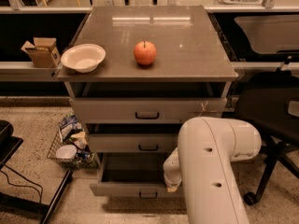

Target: Open bottom drawer

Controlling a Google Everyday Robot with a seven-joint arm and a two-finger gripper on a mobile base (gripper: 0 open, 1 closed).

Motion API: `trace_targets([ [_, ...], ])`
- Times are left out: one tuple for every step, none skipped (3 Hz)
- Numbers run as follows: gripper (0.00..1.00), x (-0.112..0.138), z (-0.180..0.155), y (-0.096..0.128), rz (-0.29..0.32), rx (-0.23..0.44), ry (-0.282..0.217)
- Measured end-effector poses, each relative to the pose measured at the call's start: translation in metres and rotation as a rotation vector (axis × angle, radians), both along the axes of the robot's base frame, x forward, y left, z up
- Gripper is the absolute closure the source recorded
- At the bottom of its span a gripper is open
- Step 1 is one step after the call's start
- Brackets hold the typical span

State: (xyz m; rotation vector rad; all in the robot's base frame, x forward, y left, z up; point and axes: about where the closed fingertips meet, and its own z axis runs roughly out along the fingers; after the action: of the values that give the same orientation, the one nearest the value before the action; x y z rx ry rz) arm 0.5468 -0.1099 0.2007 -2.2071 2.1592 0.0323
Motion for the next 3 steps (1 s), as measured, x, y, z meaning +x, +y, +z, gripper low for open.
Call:
trace_targets([
  [0.08, 0.0, 0.0, 0.0, 0.0, 0.0, 0.0],
  [0.0, 0.0, 0.0, 0.0, 0.0, 0.0, 0.0],
  [0.0, -0.008, -0.014, -0.005, -0.023, 0.002, 0.028],
])
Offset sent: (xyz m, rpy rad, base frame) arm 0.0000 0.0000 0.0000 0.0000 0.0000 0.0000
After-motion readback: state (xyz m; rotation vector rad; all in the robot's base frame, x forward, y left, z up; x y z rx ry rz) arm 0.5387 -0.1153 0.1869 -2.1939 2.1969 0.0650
